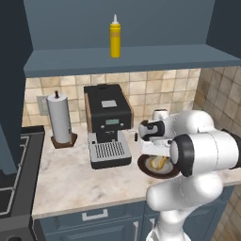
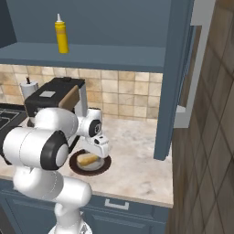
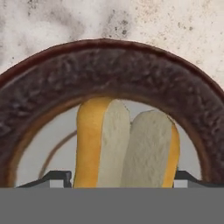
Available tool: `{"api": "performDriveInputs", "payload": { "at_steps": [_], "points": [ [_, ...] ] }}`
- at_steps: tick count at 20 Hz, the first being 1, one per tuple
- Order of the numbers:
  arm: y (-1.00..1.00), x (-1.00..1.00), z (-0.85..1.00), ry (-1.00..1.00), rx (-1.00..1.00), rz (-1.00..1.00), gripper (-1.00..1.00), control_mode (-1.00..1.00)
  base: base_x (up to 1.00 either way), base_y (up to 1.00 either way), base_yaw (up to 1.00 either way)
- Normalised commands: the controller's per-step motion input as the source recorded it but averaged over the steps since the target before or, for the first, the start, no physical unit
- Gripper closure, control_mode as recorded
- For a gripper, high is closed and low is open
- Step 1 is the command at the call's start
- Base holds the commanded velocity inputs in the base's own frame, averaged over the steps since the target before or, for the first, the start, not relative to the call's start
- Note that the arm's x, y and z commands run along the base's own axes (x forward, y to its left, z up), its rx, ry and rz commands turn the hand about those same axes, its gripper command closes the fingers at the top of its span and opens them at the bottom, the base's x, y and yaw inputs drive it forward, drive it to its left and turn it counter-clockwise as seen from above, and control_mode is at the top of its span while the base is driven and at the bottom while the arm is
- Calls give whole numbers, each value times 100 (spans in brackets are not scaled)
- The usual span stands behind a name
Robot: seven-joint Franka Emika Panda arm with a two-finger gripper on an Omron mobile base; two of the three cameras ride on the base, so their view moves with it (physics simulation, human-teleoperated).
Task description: Move the hot dog bun to the plate on the dining table and place the condiment next to that plate. Then navigate to the fridge and take the sausage and place it on the plate as well.
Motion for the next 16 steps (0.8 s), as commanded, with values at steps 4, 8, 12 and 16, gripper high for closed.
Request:
{"api": "performDriveInputs", "payload": {
  "at_steps": [4,8,12,16],
  "points": [
    [-6,-43,-1,-10,4,0,100,-100,0,0,0],
    [-3,-50,12,-5,2,-7,100,-100,0,0,0],
    [-1,-33,67,-3,0,-5,100,-100,0,0,0],
    [0,-6,99,0,0,-2,100,-100,0,0,0]
  ]
}}
